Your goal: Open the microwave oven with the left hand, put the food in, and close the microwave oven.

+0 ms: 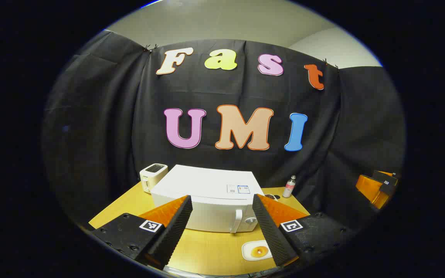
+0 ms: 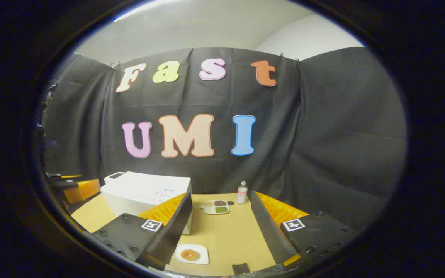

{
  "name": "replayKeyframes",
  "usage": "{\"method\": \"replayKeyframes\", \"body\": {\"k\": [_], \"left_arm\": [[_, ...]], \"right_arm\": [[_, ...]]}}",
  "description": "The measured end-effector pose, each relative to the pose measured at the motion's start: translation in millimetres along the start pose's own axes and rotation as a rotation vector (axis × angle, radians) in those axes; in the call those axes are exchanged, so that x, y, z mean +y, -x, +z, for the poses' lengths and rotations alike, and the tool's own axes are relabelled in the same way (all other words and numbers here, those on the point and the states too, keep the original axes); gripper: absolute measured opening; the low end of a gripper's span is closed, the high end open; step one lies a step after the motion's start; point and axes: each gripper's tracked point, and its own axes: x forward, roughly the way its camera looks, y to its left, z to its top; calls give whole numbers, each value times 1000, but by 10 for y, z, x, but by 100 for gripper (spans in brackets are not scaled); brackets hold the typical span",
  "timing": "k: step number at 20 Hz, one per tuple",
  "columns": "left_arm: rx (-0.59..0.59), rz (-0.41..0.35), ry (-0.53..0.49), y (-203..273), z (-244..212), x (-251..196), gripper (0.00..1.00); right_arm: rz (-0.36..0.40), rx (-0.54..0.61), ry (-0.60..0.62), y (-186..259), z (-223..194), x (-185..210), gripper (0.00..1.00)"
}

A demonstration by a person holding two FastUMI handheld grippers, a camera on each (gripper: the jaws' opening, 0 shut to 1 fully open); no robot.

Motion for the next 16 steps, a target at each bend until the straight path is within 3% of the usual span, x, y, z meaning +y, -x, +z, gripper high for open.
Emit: {"method": "replayKeyframes", "body": {"k": [5,16], "left_arm": [[-12,14,-13,16,7,97,96],[36,16,16,-162,-142,224,96]], "right_arm": [[-90,11,17,1,-62,-125,97],[-147,13,34,-38,-90,-219,97]]}}
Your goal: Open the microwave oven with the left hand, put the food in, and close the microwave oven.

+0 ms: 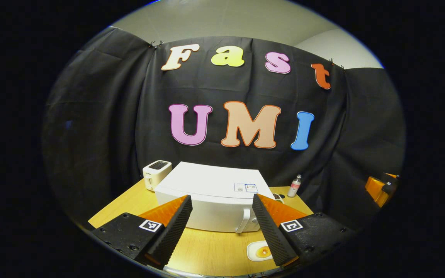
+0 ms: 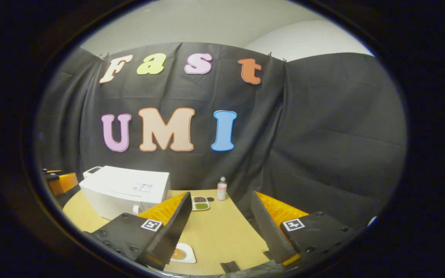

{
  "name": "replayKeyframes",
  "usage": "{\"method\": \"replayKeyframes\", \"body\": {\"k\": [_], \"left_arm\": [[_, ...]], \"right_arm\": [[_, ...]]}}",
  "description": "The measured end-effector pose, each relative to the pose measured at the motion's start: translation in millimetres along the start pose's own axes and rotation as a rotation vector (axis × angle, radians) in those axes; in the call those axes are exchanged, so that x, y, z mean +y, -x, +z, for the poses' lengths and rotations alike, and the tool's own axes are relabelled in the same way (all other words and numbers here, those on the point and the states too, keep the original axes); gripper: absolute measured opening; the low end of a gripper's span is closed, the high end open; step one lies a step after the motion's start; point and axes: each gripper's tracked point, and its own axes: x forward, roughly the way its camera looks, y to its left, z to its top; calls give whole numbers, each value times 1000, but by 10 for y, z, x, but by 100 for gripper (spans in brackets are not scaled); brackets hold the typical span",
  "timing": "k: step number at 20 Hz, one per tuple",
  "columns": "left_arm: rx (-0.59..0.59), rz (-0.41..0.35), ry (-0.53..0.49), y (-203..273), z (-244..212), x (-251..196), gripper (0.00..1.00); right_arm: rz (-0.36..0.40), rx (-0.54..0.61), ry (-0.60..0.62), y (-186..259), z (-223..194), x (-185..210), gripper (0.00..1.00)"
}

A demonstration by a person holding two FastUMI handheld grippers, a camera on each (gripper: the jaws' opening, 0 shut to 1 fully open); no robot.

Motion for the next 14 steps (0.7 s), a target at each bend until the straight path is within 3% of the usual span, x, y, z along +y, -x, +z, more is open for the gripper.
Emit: {"method": "replayKeyframes", "body": {"k": [14], "left_arm": [[41,-54,-35,-214,-212,-198,96]], "right_arm": [[-32,4,-9,-75,-8,-218,97]]}}
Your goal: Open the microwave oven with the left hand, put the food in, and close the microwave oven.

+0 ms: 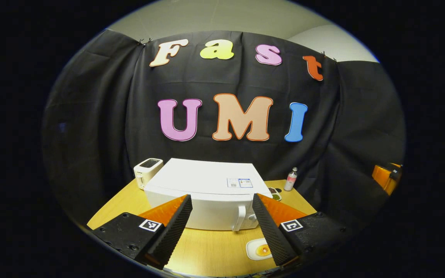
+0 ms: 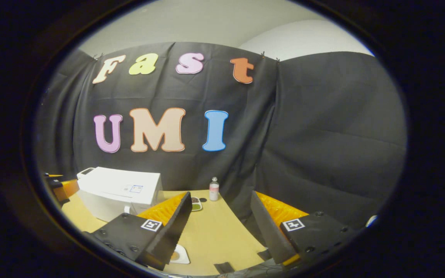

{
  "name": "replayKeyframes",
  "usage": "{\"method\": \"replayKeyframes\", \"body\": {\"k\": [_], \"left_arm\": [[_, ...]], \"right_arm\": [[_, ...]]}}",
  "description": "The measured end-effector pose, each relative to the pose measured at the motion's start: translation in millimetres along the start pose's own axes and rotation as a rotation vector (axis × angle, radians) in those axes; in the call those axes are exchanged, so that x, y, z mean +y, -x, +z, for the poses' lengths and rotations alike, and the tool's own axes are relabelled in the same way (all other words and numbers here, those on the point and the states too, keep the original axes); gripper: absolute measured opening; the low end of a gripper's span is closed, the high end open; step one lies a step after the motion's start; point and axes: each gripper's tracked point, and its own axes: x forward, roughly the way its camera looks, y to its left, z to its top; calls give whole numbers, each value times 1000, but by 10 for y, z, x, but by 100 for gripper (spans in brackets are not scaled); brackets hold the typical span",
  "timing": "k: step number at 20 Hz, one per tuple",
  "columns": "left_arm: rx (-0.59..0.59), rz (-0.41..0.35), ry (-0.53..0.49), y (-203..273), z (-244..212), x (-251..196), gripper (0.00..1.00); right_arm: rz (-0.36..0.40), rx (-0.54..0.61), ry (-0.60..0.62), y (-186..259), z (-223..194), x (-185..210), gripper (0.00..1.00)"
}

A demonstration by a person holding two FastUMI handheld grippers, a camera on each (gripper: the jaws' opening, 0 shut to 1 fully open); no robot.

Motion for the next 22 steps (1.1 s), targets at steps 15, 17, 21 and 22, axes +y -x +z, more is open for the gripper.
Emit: {"method": "replayKeyframes", "body": {"k": [15,17,21,22], "left_arm": [[234,-23,27,-658,-1160,-136,97],[265,-32,44,-803,-1303,-169,97],[346,-65,71,-1032,-1652,-289,98],[356,-77,65,-1093,-1731,-338,97]], "right_arm": [[-51,54,11,41,-242,-170,97],[-71,67,9,54,-274,-219,97],[-114,89,3,95,-333,-304,97],[-123,96,3,104,-347,-321,97]]}}
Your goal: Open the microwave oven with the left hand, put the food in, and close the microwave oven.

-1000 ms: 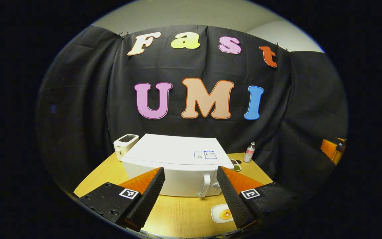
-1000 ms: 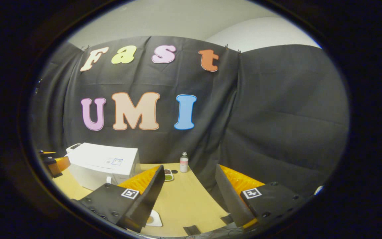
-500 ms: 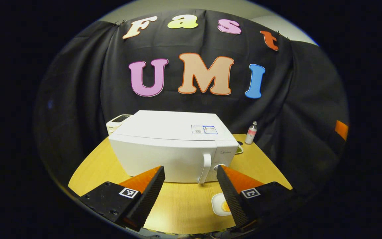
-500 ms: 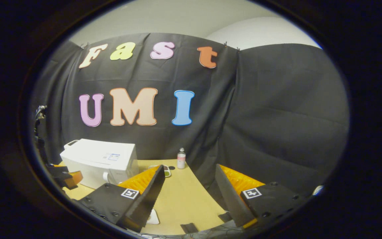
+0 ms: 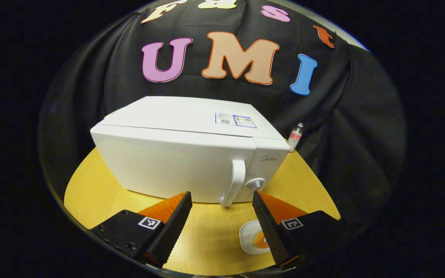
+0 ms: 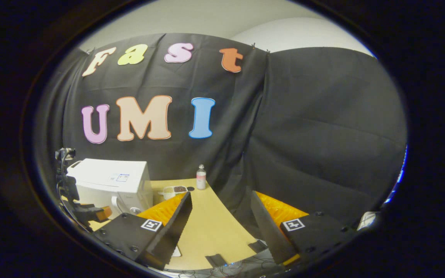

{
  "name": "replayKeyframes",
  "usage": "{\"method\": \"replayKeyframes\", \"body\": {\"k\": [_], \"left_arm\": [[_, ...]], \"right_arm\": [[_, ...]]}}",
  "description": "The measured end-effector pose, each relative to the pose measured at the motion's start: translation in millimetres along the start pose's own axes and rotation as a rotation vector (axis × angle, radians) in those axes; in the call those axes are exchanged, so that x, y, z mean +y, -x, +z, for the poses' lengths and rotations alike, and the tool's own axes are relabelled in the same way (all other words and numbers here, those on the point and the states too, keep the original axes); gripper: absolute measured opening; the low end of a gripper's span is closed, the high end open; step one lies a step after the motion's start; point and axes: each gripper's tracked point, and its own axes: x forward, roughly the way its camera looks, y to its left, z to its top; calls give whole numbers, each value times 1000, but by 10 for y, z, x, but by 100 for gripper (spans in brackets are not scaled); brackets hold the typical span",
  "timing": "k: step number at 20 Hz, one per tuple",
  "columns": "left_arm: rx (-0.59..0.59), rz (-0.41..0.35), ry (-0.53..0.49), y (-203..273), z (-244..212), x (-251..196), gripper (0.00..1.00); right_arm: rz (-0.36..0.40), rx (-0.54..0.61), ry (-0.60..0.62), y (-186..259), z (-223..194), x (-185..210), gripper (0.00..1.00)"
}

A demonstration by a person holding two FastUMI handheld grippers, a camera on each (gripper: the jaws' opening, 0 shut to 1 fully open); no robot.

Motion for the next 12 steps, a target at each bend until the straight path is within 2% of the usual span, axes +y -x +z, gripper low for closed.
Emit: {"method": "replayKeyframes", "body": {"k": [4,5,7,9,12], "left_arm": [[40,-37,-39,-320,-148,-88,95],[50,-38,-43,-402,-187,-92,89],[86,-29,-46,-535,-299,-82,81],[112,-17,-46,-666,-375,-57,80],[127,18,-46,-784,-428,11,74]], "right_arm": [[-31,25,-9,62,-56,-56,97],[-38,28,-12,72,-63,-65,97],[-59,37,-13,115,-86,-90,97],[-80,46,-13,149,-107,-136,97],[-104,67,-10,188,-179,-174,97]]}}
